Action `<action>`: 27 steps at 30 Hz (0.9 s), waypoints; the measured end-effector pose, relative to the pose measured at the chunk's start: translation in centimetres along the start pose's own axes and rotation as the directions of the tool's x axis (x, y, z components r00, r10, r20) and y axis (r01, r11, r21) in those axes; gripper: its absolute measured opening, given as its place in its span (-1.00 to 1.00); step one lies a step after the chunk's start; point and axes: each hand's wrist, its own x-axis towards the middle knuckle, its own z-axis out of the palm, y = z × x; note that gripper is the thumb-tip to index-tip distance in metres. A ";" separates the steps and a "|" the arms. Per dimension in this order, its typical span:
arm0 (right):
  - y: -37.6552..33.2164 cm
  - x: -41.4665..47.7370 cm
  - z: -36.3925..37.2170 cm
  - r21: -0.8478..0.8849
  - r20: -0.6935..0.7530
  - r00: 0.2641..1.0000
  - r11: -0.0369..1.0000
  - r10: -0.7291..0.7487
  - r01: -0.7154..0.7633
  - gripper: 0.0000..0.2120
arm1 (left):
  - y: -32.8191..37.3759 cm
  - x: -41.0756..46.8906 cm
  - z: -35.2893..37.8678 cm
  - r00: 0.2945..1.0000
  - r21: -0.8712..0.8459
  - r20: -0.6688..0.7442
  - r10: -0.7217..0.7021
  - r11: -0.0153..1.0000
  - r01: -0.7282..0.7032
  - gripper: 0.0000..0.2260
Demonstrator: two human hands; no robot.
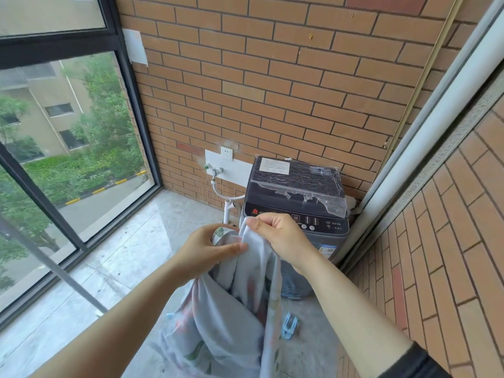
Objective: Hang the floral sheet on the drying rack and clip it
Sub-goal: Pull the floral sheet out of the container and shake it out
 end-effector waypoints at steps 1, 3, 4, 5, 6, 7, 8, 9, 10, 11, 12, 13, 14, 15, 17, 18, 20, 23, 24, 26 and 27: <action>0.1 -0.1 -0.2 0.010 -0.002 1.000 1.000 0.004 -0.004 -0.33 | 0.0 0.1 0.0 1.000 0.014 0.013 0.011 1.000 -0.011 -0.74; 0.5 -0.4 -0.6 0.059 -0.024 0.999 0.998 0.033 -0.031 -0.55 | 0.1 0.1 0.0 0.999 0.033 -0.006 0.042 0.999 -0.042 -0.73; 0.7 -0.7 -0.9 0.086 -0.033 0.997 0.994 0.065 -0.062 -0.70 | 0.1 0.2 0.0 0.998 0.027 -0.037 0.050 0.998 -0.049 -0.71; 1.0 -1.0 -1.1 0.109 -0.021 0.994 0.989 0.105 -0.102 -0.83 | 0.2 0.3 0.0 0.996 0.014 -0.075 0.058 0.998 -0.057 -0.70; 1.4 -1.3 -1.3 0.128 0.012 0.989 0.981 0.148 -0.148 -0.91 | 0.4 0.4 -0.1 0.991 -0.008 -0.118 0.061 0.998 -0.063 -0.70; 1.9 -1.7 -1.4 0.137 0.051 0.981 0.971 0.188 -0.194 -0.92 | 0.7 0.5 -0.2 0.984 -0.029 -0.170 0.059 0.997 -0.065 -0.68; 2.6 -2.1 -1.5 0.136 0.082 0.970 0.962 0.228 -0.237 -0.91 | 1.1 0.6 -0.4 0.972 -0.045 -0.227 0.058 0.996 -0.070 -0.67; 3.2 -2.5 -1.5 0.124 0.101 0.961 0.955 0.256 -0.268 -0.90 | 1.5 0.7 -0.6 0.959 -0.055 -0.277 0.058 0.996 -0.076 -0.66; 3.8 -2.9 -1.5 0.100 0.110 0.956 0.954 0.272 -0.283 -0.89 | 1.9 0.8 -0.8 0.948 -0.061 -0.312 0.066 0.994 -0.089 -0.67; 4.4 -3.2 -1.4 0.064 0.113 0.954 0.956 0.277 -0.285 -0.87 | 2.3 0.9 -1.1 0.941 -0.061 -0.331 0.078 0.993 -0.104 -0.69; 4.7 -3.6 -1.3 0.024 0.114 0.953 0.958 0.280 -0.284 -0.84 | 2.6 0.9 -1.3 0.936 -0.065 -0.340 0.087 0.991 -0.116 -0.70; 5.0 -3.8 -1.1 -0.019 0.115 0.953 0.960 0.280 -0.280 -0.81 | 2.8 1.0 -1.5 0.932 -0.070 -0.349 0.093 0.990 -0.125 -0.72; 5.4 -4.0 -0.9 -0.074 0.114 0.953 0.959 0.280 -0.273 -0.79 | 3.1 1.0 -1.8 0.926 -0.074 -0.364 0.100 0.988 -0.136 -0.74; 5.7 -4.0 -0.6 -0.135 0.115 0.954 0.956 0.277 -0.261 -0.79 | 3.3 1.1 -2.1 0.918 -0.070 -0.383 0.106 0.987 -0.143 -0.75; 6.5 -3.9 -0.1 -0.238 0.111 0.956 0.941 0.273 -0.241 -0.88 | 3.5 1.3 -2.8 0.898 -0.064 -0.422 0.125 0.984 -0.167 -0.66; 7.0 -3.8 0.1 -0.283 0.096 0.958 0.930 0.271 -0.235 -0.94 | 3.5 1.5 -3.3 0.888 -0.067 -0.442 0.128 0.982 -0.175 -0.60; 8.2 -3.5 -0.2 -0.349 0.020 0.969 0.910 0.248 -0.226 -0.81 | 3.3 1.7 -4.3 0.875 -0.068 -0.465 0.133 0.980 -0.185 -0.58; 8.4 -3.0 -1.3 -0.358 -0.184 0.964 0.900 0.192 -0.247 -0.71 | 2.1 1.6 -5.8 0.878 -0.044 -0.469 0.095 0.990 -0.131 -0.69; 7.9 -2.7 -1.7 -0.355 -0.220 0.962 0.906 0.160 -0.232 -0.70 | 1.4 1.5 -6.2 0.876 -0.022 -0.475 0.083 0.994 -0.106 -0.68; 6.3 -2.2 -2.2 -0.361 -0.239 0.968 0.919 0.070 -0.156 -0.71 | 0.1 1.2 -6.8 0.865 0.046 -0.498 0.065 0.998 -0.048 -0.60; 5.1 -1.9 -2.0 -0.365 -0.229 0.973 0.925 0.019 -0.103 -0.72 | -0.5 1.0 -7.4 0.847 0.095 -0.528 0.063 0.995 -0.015 -0.61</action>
